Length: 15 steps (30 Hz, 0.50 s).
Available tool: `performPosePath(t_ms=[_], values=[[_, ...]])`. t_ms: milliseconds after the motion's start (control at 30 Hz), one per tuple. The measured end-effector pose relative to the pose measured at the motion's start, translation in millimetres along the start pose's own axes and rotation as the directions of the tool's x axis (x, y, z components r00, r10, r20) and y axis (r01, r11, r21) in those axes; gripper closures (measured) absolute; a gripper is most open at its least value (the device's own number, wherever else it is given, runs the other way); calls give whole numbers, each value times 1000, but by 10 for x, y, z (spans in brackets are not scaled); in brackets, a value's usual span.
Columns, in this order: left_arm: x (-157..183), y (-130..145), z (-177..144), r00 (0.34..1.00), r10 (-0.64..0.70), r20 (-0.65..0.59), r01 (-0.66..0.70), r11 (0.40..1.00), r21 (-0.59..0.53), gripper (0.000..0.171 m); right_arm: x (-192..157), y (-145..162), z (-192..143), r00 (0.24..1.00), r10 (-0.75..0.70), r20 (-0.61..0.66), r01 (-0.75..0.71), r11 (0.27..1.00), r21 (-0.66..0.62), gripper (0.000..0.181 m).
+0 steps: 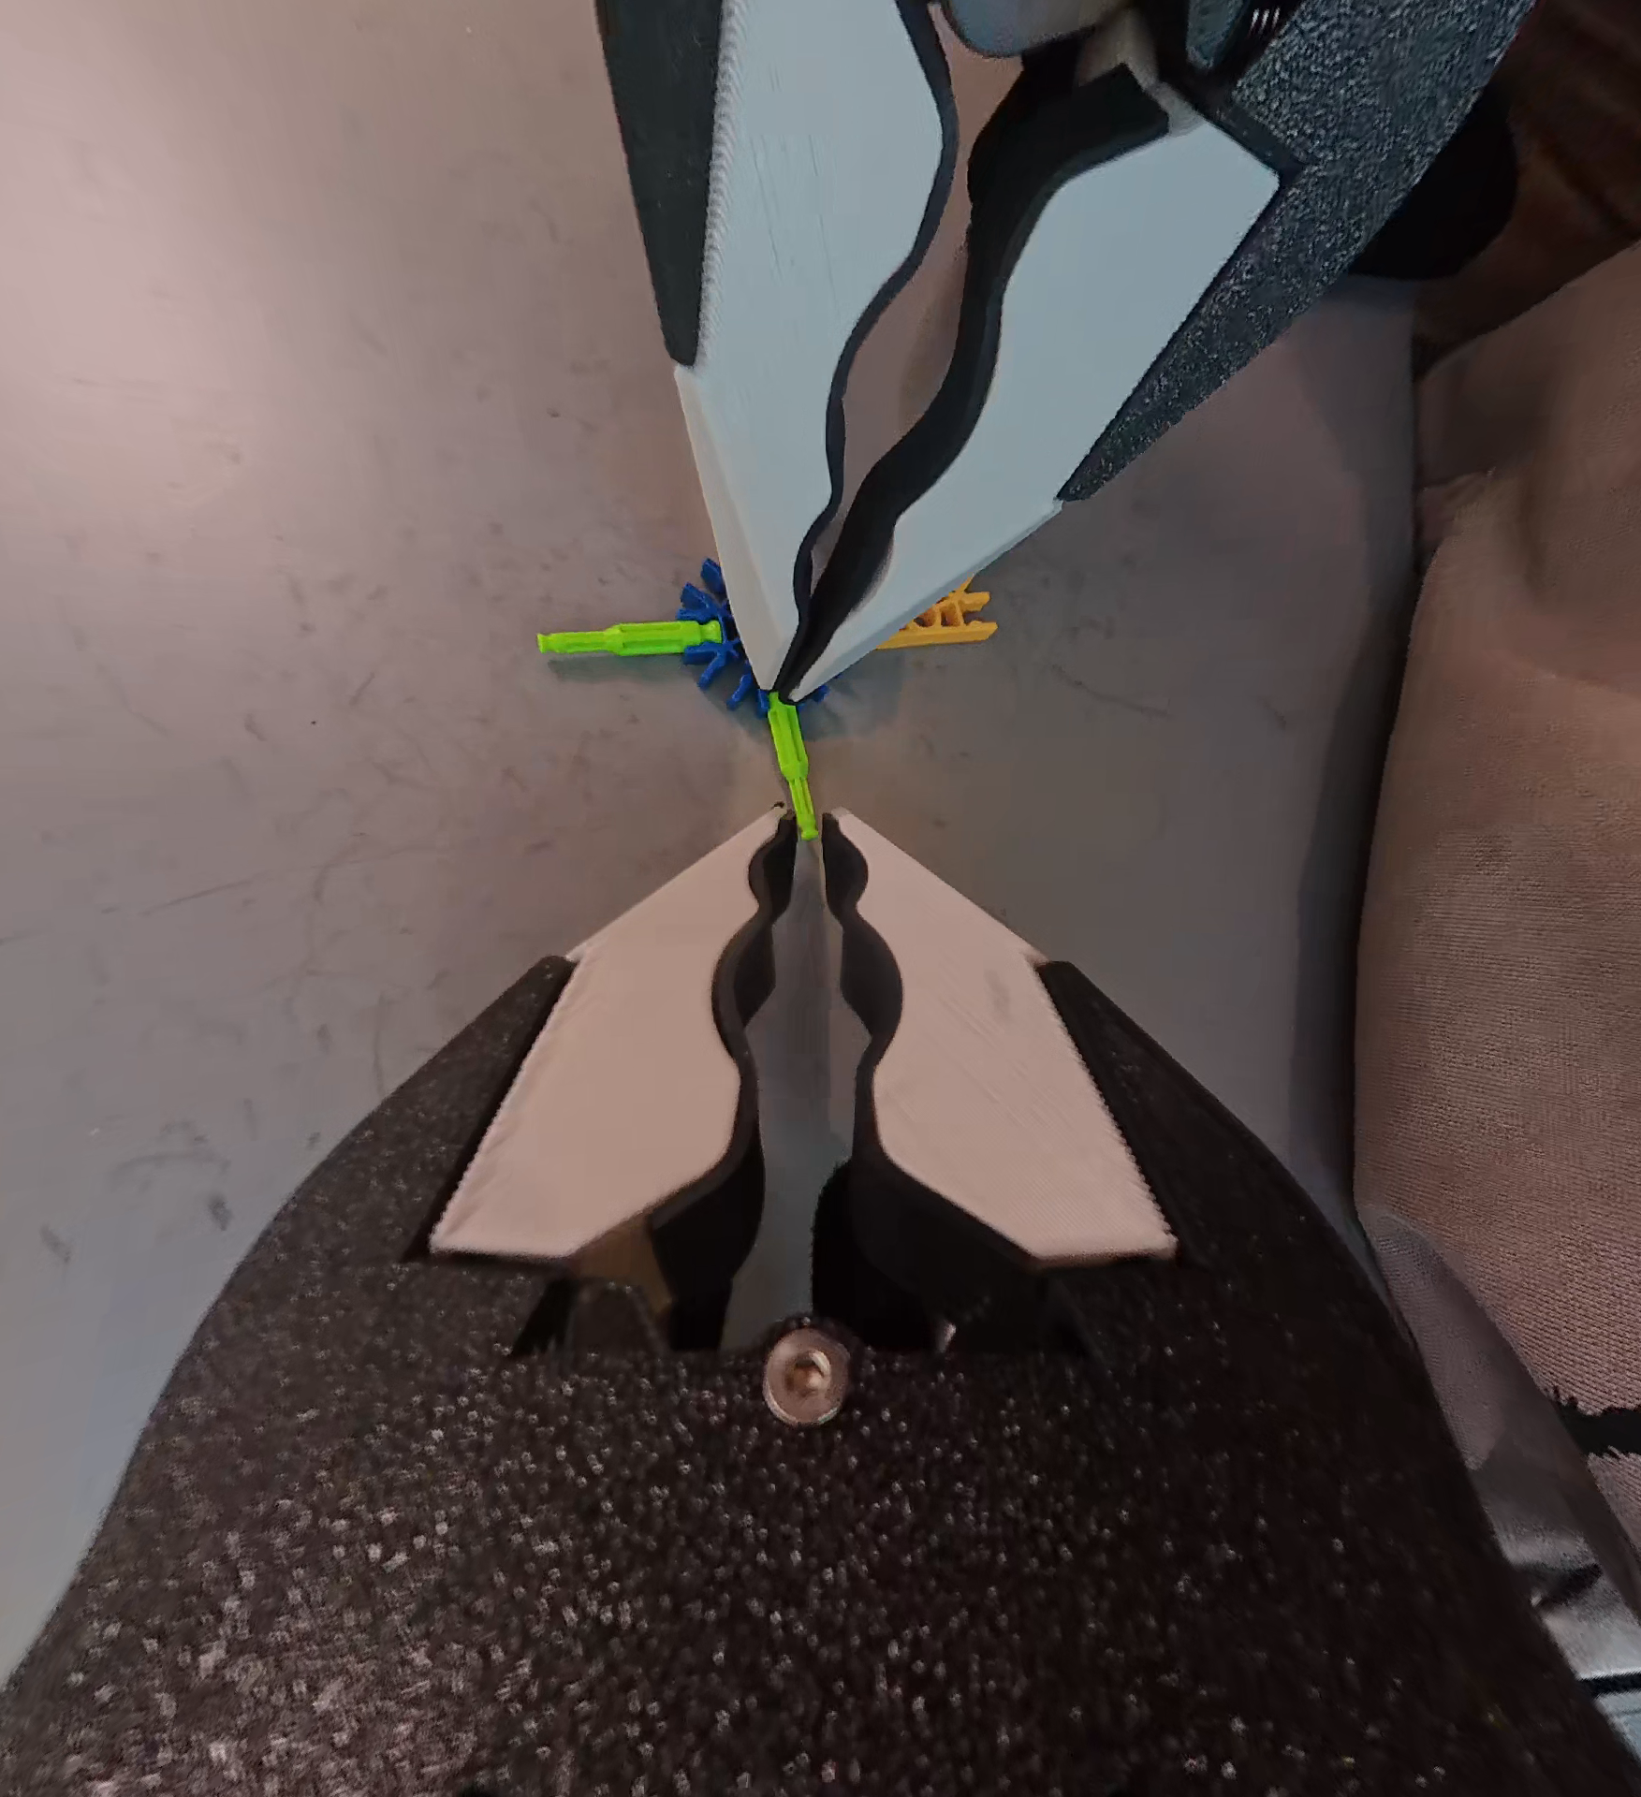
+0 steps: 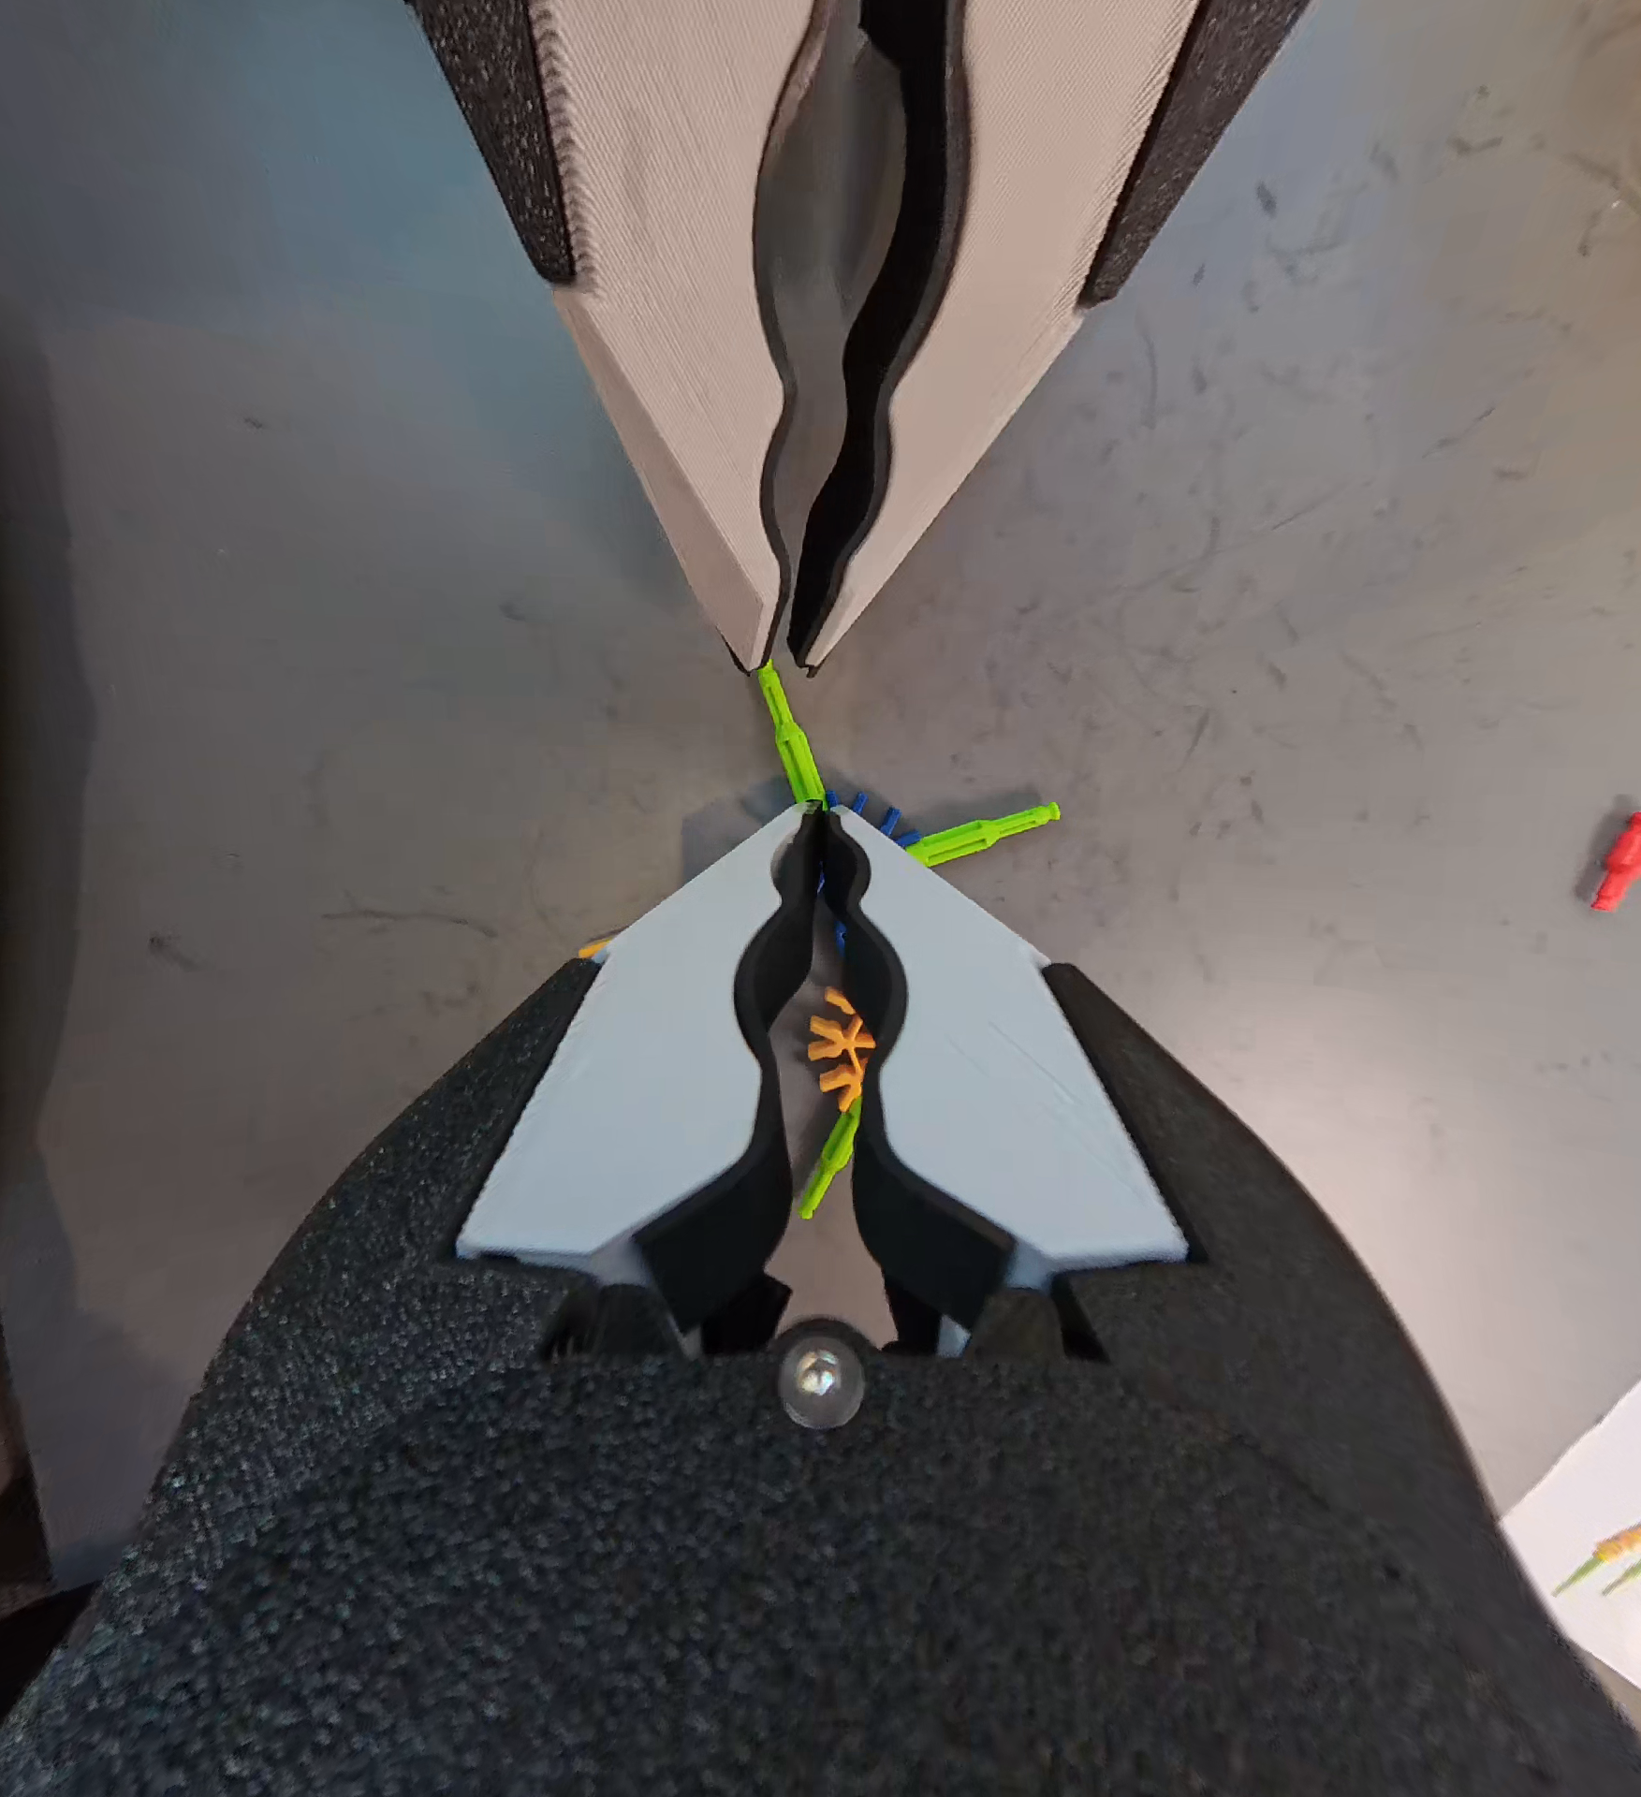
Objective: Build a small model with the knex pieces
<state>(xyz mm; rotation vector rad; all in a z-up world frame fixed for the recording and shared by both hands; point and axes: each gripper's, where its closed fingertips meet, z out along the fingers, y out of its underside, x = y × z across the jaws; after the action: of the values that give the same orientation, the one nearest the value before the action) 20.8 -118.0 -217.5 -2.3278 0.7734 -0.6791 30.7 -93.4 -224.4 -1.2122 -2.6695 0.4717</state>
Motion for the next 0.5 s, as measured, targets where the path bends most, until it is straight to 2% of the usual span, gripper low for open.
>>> performPosePath(t_ms=[133,233,367,500], values=[[8,53,73,1000,24,10,-23,999,-32,167,0,-7,-1,1000,8,21,-8,1000,1,181],[8,55,71,1000,12,4,-12,999,-30,167,34,-37,-11,1000,23,-6,-23,995,95,181],[9,56,69,1000,13,3,-13,1000,-28,167,7,-41,-239,988,156,20,-155,951,266,159],[20,42,49,1000,6,-19,-7,1000,-14,166,-17,227,-255,967,253,-31,-237,936,262,144]])
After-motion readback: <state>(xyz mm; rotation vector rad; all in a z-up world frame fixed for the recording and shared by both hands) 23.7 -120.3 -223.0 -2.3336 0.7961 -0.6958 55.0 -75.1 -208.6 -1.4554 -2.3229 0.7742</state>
